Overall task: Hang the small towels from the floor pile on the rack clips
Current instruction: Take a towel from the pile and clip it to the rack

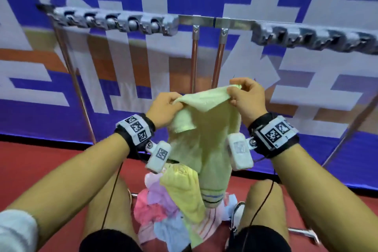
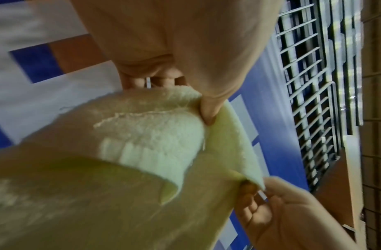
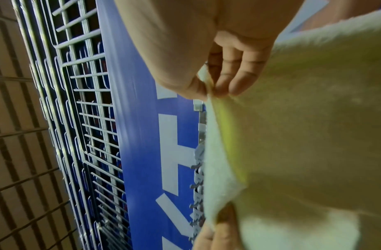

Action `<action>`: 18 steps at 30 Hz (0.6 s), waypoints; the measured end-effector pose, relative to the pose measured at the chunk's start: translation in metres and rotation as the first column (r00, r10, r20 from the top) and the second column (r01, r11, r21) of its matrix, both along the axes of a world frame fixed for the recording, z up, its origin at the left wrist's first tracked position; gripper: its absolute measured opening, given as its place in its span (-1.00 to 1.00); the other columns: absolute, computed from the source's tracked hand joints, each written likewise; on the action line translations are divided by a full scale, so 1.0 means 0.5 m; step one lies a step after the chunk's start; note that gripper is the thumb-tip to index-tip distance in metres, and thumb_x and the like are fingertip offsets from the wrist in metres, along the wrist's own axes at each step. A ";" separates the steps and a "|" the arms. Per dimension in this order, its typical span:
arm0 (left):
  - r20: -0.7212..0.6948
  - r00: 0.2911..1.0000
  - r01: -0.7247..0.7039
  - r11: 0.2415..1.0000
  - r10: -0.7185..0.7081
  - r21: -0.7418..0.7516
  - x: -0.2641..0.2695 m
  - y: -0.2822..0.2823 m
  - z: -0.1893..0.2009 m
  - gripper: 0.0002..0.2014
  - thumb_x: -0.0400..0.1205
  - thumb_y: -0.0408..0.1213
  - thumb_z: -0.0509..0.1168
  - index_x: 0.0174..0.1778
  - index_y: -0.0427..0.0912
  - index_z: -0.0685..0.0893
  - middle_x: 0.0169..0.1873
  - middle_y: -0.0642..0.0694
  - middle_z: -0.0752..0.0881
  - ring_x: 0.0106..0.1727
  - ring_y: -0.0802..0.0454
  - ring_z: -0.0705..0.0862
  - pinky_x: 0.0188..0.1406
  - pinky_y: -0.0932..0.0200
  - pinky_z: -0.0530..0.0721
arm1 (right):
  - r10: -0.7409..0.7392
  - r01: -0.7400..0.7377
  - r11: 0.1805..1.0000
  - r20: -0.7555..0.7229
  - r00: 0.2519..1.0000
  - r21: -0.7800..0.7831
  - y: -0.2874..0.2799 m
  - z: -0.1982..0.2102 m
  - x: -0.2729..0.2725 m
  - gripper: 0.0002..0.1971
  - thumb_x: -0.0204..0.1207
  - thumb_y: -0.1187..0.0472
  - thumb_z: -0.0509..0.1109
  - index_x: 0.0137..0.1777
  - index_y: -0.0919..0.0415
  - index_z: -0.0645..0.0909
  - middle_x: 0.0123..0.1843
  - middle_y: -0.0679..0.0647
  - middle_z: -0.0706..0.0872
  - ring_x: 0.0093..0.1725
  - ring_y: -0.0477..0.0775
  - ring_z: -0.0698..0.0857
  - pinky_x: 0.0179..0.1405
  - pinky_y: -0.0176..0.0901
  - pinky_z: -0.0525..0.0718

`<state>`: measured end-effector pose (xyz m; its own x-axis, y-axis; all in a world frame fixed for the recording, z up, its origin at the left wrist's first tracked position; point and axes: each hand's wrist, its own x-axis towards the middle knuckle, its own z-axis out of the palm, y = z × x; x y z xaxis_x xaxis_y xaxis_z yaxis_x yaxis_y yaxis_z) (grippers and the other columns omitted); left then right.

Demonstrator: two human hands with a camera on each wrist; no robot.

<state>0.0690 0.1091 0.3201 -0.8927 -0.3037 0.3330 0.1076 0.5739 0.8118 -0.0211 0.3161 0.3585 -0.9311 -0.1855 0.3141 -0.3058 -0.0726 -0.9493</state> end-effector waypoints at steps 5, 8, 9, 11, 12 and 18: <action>-0.059 0.998 -0.007 0.999 0.009 0.033 -0.020 0.006 0.073 -0.67 0.70 -0.31 0.29 -0.38 -0.37 0.62 -0.50 0.00 0.52 -0.46 0.17 0.42 -0.44 0.20 0.37 | -0.112 0.111 0.993 0.016 0.994 0.040 0.020 0.001 -0.033 -0.81 0.35 0.25 0.40 -0.07 -0.02 0.58 -0.25 0.05 0.56 -0.40 0.04 0.55 -0.35 -0.04 0.60; -0.007 1.000 -0.012 0.995 0.013 0.095 -0.041 0.029 0.051 -0.54 0.73 -0.24 0.27 -0.54 -0.11 0.41 -0.64 0.18 0.40 -0.58 0.25 0.33 -0.55 0.30 0.29 | -0.078 0.082 0.974 -0.027 0.997 0.210 0.007 -0.052 -0.026 -0.63 0.19 0.10 0.35 0.05 -0.13 0.54 -0.17 0.01 0.59 -0.23 0.09 0.61 -0.14 0.03 0.60; 0.025 1.000 -0.006 0.993 0.003 0.114 -0.049 0.036 0.033 -0.53 0.72 -0.20 0.28 -0.54 -0.09 0.39 -0.63 0.16 0.39 -0.57 0.23 0.33 -0.54 0.30 0.30 | -0.030 0.044 0.944 -0.048 0.998 0.326 0.002 -0.076 -0.019 -0.55 0.21 0.12 0.36 0.16 -0.09 0.54 -0.10 0.04 0.61 -0.14 0.09 0.63 -0.11 -0.06 0.59; 0.112 0.993 0.010 0.985 -0.030 0.173 -0.058 0.041 -0.018 -0.57 0.65 -0.08 0.33 -0.49 -0.20 0.46 -0.52 0.02 0.47 -0.46 0.12 0.42 -0.42 0.21 0.38 | 0.108 -0.066 0.844 -0.047 0.993 0.533 -0.007 -0.146 0.002 -0.35 0.24 0.19 0.41 0.41 0.00 0.44 0.04 0.10 0.61 -0.01 0.10 0.63 -0.08 -0.14 0.53; 0.151 0.988 0.005 0.978 -0.037 0.207 -0.061 0.040 -0.047 -0.57 0.57 0.00 0.34 -0.44 -0.27 0.53 -0.46 -0.06 0.52 -0.38 0.06 0.46 -0.33 0.15 0.43 | 0.194 -0.132 0.800 -0.044 0.980 0.586 -0.012 -0.182 0.013 -0.26 0.23 0.20 0.44 0.48 -0.04 0.37 0.09 0.11 0.58 0.03 0.10 0.62 -0.06 -0.14 0.54; 0.324 0.941 0.009 0.967 -0.095 0.256 -0.075 0.043 -0.210 -0.64 0.62 -0.10 0.40 -0.48 -0.15 0.65 -0.43 -0.06 0.65 -0.38 0.08 0.55 -0.29 0.21 0.57 | 0.392 -0.289 0.732 -0.034 0.919 0.617 -0.057 -0.366 0.035 -0.33 0.30 0.22 0.53 0.40 -0.04 0.36 0.17 0.01 0.58 -0.13 -0.04 0.65 -0.11 -0.15 0.67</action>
<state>0.0313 0.1304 0.2152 -0.9555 -0.2881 -0.0634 -0.1671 0.3515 0.9212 -0.0038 0.2875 0.1757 -0.7186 -0.6758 0.1642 -0.5133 0.3561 -0.7808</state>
